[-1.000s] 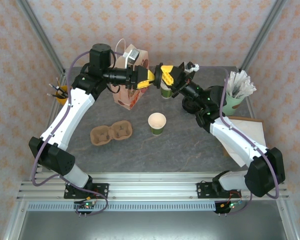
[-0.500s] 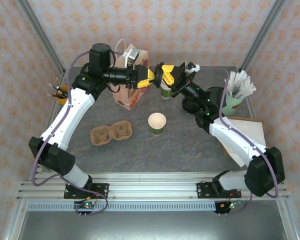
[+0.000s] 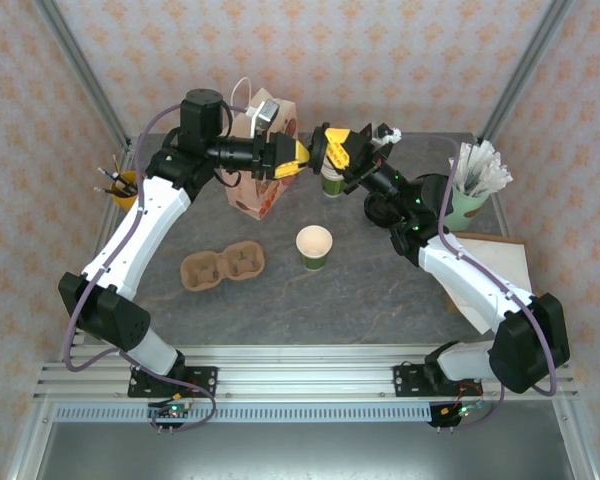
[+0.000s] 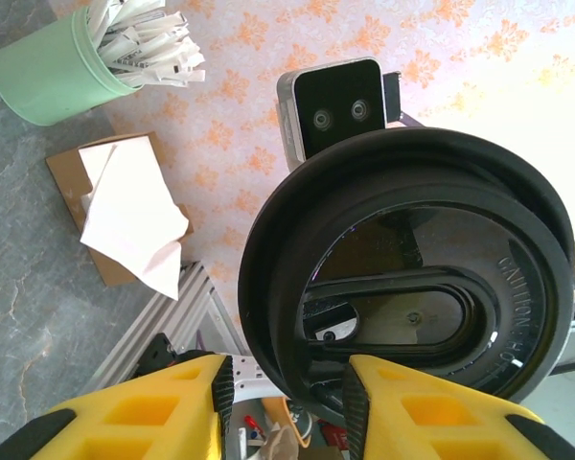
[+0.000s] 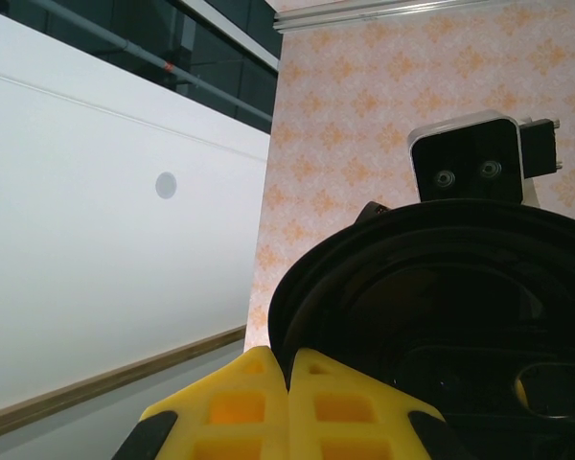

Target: Pack the takeout coffee

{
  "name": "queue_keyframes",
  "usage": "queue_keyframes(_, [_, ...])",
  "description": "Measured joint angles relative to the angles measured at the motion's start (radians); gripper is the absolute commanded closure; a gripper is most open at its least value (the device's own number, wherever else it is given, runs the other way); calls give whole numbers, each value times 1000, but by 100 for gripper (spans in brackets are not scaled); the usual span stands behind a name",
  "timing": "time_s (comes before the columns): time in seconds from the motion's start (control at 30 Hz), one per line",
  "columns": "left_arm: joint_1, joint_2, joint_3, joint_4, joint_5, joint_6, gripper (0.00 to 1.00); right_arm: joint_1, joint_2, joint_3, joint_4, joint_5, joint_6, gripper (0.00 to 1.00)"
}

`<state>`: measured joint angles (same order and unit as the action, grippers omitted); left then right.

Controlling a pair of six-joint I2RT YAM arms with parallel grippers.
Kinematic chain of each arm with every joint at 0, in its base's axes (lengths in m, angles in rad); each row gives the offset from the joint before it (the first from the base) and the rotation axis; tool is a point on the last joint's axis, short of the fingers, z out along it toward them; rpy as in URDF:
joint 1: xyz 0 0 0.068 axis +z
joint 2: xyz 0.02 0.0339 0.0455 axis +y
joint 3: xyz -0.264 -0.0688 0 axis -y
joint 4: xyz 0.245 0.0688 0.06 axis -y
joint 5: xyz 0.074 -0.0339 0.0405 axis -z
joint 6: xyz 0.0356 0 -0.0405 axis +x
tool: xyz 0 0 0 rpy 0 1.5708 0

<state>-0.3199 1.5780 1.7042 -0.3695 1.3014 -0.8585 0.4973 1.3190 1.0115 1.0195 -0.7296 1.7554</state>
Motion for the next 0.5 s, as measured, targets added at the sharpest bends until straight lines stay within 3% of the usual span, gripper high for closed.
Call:
queue_keyframes(0.3, [0,0,0,3,0,-9,64,15,16,0,20,10,0,100])
queue_keyframes(0.5, [-1,0,0,26,-1,-23,71,19,26,0,35,21,11,100])
